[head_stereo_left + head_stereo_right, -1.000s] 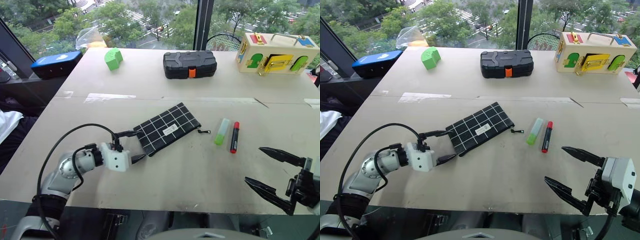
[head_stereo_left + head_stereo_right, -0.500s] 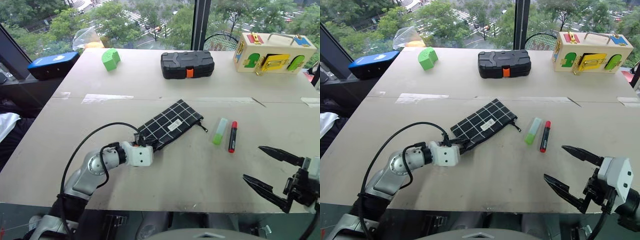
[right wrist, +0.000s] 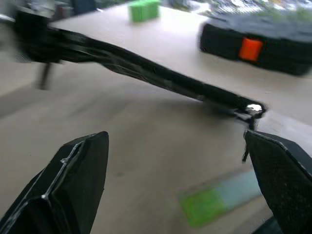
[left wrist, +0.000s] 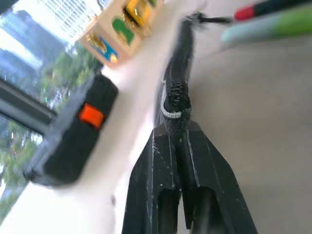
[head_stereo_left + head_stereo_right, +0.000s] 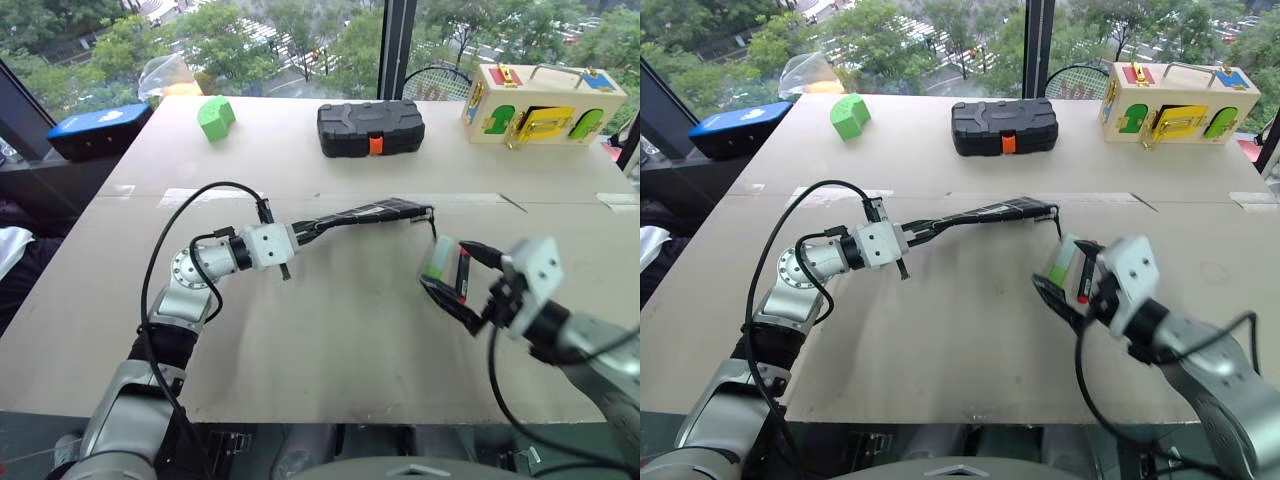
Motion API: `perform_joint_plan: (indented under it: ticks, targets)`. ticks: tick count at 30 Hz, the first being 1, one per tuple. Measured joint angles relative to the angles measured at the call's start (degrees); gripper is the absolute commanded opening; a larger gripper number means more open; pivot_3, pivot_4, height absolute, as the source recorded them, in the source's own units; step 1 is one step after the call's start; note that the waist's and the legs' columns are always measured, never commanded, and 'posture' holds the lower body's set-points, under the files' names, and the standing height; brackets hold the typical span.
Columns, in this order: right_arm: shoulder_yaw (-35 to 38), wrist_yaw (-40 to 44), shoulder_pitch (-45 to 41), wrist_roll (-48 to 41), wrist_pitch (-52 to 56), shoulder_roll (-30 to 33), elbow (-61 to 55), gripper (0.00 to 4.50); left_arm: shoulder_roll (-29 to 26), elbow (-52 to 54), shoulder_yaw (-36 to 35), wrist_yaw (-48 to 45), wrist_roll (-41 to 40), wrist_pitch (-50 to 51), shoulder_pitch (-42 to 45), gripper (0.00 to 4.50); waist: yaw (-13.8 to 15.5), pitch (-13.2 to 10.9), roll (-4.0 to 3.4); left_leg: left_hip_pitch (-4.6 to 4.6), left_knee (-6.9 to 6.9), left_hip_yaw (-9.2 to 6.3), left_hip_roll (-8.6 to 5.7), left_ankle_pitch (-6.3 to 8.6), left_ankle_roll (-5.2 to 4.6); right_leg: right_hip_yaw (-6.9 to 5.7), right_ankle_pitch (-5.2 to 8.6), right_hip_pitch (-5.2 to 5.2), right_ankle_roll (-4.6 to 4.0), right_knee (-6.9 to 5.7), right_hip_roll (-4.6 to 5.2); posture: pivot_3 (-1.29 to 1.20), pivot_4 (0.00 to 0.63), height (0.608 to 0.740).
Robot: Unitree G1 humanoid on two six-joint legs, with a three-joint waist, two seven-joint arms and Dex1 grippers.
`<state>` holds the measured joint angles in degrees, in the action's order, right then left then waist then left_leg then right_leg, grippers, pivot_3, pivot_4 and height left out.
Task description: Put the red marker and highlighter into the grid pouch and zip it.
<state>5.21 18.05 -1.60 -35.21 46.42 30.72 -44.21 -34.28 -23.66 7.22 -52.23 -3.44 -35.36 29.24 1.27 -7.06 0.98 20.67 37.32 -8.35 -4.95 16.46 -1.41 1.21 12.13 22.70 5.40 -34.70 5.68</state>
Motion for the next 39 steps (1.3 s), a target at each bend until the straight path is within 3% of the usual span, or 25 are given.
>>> perform_joint_plan:
  ticks: [4, 14, 29, 39]
  targets:
    - [-0.8, -7.9, -11.5, 0.7, 9.8, -4.5, 9.5, 4.50, 1.1, -6.0, 0.4, -3.6, -0.9, -5.3, 1.8, 0.01, -0.4, 0.0, 0.01, 0.10, -0.01, -0.05, 0.00, 0.00, 0.00, -0.16, 0.00, 0.14, 0.00, 0.01, 0.02, 0.00, 0.150, 0.740]
    - [7.0, -14.1, -20.3, -3.8, 24.9, -12.8, 18.0, 4.50, 3.3, -7.4, 0.7, -4.3, -0.9, -7.8, 2.8, 0.01, -0.8, 0.0, 0.01, 0.09, -0.01, 0.07, -0.02, 0.00, -0.01, -0.26, -0.01, 0.30, -0.02, -0.17, 0.12, 0.00, 0.150, 0.740]
    - [7.5, -16.6, -21.8, -0.6, 23.7, -17.3, 22.3, 4.50, 3.4, -7.4, 0.7, -4.2, -1.1, -7.8, 1.9, 0.01, -2.0, 0.0, 0.00, 0.09, -0.01, 0.09, -0.02, 0.00, -0.01, -0.26, -0.01, 0.35, -0.01, -0.24, 0.12, 0.00, 0.150, 0.740]
    - [6.4, -27.9, -21.8, 9.0, 18.9, -26.0, 22.3, 4.50, 4.4, -4.8, 0.7, -3.3, -1.2, -4.4, 0.7, 0.01, -2.2, 0.0, -0.02, 0.09, -0.03, 0.10, -0.01, -0.01, 0.00, -0.22, -0.01, 0.42, -0.01, -0.28, 0.10, 0.00, 0.150, 0.740]
